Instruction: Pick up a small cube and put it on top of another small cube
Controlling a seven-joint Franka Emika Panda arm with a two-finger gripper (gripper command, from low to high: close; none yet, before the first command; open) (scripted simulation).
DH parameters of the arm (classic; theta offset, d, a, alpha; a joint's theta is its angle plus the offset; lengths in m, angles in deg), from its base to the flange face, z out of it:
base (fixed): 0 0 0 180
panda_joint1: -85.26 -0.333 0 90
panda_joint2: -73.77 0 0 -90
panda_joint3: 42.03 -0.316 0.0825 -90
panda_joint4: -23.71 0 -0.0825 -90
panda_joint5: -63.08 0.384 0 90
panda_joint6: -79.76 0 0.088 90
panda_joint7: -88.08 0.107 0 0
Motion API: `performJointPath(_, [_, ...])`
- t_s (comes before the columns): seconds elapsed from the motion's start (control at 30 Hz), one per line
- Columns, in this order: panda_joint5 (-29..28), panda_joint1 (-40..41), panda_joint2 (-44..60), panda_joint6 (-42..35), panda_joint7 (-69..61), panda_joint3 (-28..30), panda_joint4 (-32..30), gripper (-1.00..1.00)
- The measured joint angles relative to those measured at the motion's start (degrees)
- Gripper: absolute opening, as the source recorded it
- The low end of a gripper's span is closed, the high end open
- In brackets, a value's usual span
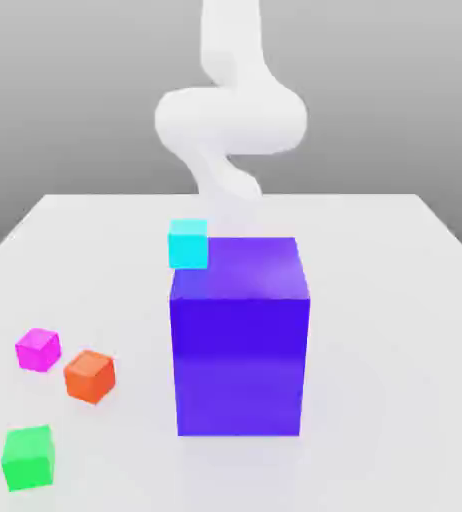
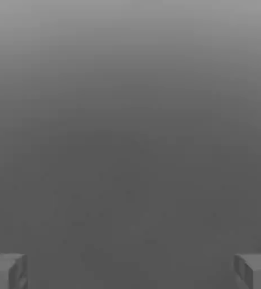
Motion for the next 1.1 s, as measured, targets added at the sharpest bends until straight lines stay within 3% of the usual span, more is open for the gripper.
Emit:
performJointPath(0.4, [0.3,6.4,25.0,16.2,-19.9,21.4,-14.3,0.00])
performJointPath(0.67, [7.8,14.2,42.5,26.5,-38.1,31.1,-23.5,0.00])
performJointPath(0.8, [17.7,19.7,49.9,30.9,-47.4,25.8,-23.7,0.00])
performJointPath(1.0, [31.6,32.2,59.0,37.1,-58.1,10.3,-21.0,0.00])
performJointPath(1.03, [32.8,33.7,59.9,37.9,-59.0,8.5,-20.8,-1.00])
performJointPath(1.1, [32.8,33.7,59.9,37.9,-59.0,8.5,-20.8,-1.00])
